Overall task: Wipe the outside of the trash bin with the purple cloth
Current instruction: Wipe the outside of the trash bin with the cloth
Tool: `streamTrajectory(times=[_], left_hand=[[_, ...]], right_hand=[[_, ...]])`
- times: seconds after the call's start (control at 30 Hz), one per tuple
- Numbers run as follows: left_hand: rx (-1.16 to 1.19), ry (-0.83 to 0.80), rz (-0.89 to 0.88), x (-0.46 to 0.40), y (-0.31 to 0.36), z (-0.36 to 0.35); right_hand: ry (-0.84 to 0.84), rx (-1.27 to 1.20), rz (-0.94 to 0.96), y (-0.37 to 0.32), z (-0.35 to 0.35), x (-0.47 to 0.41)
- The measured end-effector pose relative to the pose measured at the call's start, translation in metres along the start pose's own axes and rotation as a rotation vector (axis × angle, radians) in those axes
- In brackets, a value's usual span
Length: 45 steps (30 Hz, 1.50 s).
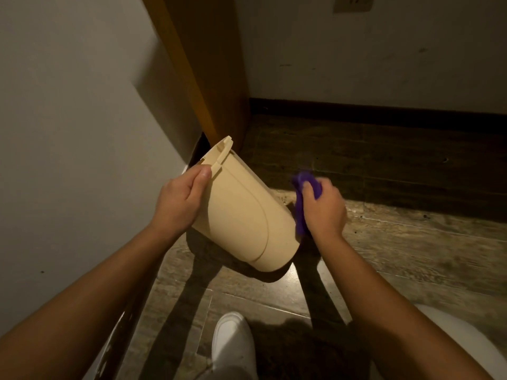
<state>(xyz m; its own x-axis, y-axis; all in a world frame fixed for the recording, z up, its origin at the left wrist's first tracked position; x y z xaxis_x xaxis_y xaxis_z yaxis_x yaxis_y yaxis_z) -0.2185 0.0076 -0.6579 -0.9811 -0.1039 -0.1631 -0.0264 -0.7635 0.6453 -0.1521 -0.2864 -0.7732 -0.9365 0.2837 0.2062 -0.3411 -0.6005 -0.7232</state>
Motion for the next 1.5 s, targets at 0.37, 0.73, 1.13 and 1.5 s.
streamTrajectory(times=[0.37,0.73,1.13,1.5], left_hand=[[-0.081,-0.007,0.022,-0.015,0.003,-0.009],[-0.061,0.092,0.126,-0.034,-0.011,-0.001],[-0.024,0.133,0.286,-0.046,-0.023,0.007],[0.075,0.162,0.458,-0.041,-0.035,0.009]], right_hand=[[-0.11,-0.346,0.31,-0.118,-0.021,0.069],[0.081,0.004,0.186,-0.013,-0.029,0.081],[0.004,-0.018,0.192,-0.002,-0.045,0.121],[-0.253,0.209,-0.087,0.05,-0.038,0.136]])
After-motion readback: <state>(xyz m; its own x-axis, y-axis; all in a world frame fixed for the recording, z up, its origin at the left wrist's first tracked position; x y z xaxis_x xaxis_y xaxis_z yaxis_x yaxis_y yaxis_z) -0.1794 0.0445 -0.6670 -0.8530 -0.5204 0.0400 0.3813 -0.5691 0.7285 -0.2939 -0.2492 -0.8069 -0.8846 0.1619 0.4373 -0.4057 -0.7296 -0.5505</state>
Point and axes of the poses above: each hand's wrist, its own x-axis away from the middle knuckle, its own z-axis out of the back of the hand, y = z × x, the point moved 9 cm from there along -x, towards the middle knuckle, and after that the axes turned 5 degrees about -z, right-handed, at the moved point
